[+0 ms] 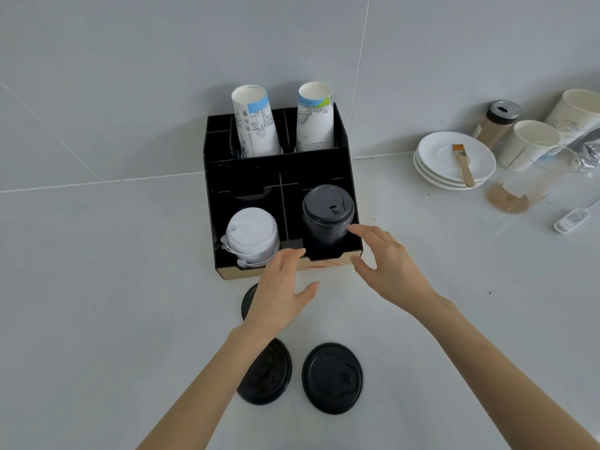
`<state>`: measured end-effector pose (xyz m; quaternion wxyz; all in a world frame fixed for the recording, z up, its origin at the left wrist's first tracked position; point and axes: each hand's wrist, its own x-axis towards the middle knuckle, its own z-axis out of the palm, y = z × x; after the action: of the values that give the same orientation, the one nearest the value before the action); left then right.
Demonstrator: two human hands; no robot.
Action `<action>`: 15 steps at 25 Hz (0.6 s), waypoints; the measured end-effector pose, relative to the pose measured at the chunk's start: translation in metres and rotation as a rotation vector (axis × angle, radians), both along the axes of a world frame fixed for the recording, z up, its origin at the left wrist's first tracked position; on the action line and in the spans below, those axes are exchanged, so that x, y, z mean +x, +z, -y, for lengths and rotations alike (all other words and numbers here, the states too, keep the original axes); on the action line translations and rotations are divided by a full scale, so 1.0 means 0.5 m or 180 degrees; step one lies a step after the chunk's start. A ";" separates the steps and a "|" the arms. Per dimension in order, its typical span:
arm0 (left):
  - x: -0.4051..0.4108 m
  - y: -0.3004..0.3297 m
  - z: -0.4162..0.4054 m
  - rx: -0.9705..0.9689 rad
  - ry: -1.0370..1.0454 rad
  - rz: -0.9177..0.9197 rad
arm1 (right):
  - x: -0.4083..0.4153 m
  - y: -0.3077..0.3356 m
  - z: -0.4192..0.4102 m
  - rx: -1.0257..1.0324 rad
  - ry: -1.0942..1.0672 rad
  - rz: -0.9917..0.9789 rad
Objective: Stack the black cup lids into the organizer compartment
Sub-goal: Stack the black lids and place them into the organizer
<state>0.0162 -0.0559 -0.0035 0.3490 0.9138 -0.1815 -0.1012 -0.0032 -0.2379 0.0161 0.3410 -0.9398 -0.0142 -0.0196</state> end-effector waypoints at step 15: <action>-0.187 -0.052 -0.040 0.1123 -0.0611 -0.0567 | -0.200 -0.097 -0.039 -0.0098 0.0683 -0.1128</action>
<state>-0.0771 -0.0360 -0.0293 0.1871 0.9267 -0.2155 -0.2445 -0.1033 -0.2182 -0.0323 0.3239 -0.9267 -0.0543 0.1826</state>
